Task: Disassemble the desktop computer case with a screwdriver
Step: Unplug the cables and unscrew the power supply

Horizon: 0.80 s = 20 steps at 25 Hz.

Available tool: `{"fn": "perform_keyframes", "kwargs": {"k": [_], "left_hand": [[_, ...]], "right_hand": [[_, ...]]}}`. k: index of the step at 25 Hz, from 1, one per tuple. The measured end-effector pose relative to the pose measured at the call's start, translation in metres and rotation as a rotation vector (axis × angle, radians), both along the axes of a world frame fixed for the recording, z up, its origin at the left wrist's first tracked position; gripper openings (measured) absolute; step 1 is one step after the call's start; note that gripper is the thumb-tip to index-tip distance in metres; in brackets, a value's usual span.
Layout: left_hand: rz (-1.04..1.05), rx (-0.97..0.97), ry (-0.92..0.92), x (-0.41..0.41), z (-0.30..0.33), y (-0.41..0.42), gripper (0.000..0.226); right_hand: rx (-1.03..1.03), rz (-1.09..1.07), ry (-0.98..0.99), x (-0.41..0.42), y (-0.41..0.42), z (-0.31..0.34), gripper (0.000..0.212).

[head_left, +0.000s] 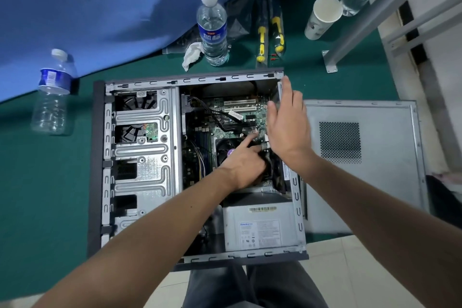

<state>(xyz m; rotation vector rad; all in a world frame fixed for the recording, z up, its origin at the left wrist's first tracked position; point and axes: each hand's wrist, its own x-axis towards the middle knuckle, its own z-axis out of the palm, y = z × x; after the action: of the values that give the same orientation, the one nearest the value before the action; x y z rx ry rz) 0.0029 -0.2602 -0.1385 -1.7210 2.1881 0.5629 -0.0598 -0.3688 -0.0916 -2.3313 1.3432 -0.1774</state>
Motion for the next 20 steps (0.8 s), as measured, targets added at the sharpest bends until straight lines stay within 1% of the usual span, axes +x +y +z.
{"fn": "perform_keyframes", "kwargs": {"k": [3, 8, 13, 20], "left_hand": [[0.023, -0.017, 0.016, -0.0021, -0.0012, 0.0013, 0.015], [0.034, -0.044, 0.130, 0.0014, 0.0006, 0.0032, 0.012], [0.019, -0.045, 0.131, 0.0034, 0.0010, 0.0030, 0.015], [0.100, -0.015, 0.064, -0.0001, 0.0051, 0.0031, 0.021]], "right_hand": [[0.003, 0.005, -0.006, 0.0001, -0.0001, 0.0010, 0.057], [0.002, 0.003, -0.010, -0.0001, -0.0015, 0.0026, 0.055], [-0.010, 0.006, -0.006, -0.0004, -0.0012, 0.0022, 0.055], [-0.014, 0.001, -0.017, -0.0009, -0.0005, 0.0006, 0.054]]}}
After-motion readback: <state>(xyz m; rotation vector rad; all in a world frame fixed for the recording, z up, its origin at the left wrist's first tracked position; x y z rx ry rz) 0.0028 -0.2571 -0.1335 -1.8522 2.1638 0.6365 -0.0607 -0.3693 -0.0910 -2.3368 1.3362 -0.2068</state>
